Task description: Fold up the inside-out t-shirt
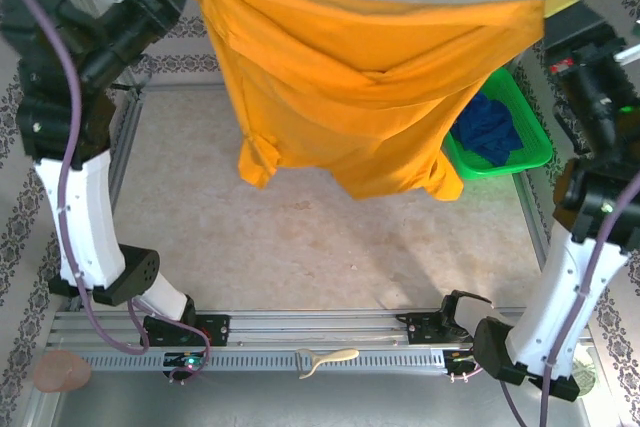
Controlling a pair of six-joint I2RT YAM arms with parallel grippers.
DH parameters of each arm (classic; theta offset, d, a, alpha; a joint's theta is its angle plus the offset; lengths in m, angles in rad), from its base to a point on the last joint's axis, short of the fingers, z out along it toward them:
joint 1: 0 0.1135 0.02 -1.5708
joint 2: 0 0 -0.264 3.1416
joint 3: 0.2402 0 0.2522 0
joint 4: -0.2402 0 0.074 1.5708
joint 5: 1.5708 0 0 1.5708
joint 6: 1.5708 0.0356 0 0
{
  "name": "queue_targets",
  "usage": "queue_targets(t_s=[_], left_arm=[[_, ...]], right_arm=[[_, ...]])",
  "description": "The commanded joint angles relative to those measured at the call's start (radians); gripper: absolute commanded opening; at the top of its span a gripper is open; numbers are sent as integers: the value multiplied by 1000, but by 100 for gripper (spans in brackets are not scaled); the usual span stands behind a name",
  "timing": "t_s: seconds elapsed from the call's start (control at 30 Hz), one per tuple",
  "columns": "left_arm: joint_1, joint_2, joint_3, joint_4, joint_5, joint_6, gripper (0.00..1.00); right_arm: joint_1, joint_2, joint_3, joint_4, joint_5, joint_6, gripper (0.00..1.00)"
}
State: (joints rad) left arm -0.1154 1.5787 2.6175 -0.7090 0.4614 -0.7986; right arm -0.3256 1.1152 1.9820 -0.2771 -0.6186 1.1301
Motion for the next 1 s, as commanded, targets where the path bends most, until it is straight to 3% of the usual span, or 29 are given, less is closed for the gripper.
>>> queue_targets(t_s=[0.0,0.27,0.4,0.57,0.7,0.8,0.9,0.97], left_arm=[[52,30,20,65,-16,-78,0],[119,342,25,35,108,-86,0],[150,510,95,104,141,-134,0],[194,677,197,364,185,-370,0],[237,674,219,534,123,-485,0],[260,623,219,572,95,-511,0],[267,577,214,538,139,-482,0],[265,558,209,491,184,-449,0]], right_arm=[[0,37,72,54,-4,49,0],[219,186,-89,36,65,-95,0],[289,339,-66,29,113,-158,0],[313,604,208,-7,94,-161,0],[319,800,654,-191,91,-188,0],[288,907,948,-261,96,-114,0],[272,853,905,-254,87,-117,0],[282,751,728,-233,96,-167,0]])
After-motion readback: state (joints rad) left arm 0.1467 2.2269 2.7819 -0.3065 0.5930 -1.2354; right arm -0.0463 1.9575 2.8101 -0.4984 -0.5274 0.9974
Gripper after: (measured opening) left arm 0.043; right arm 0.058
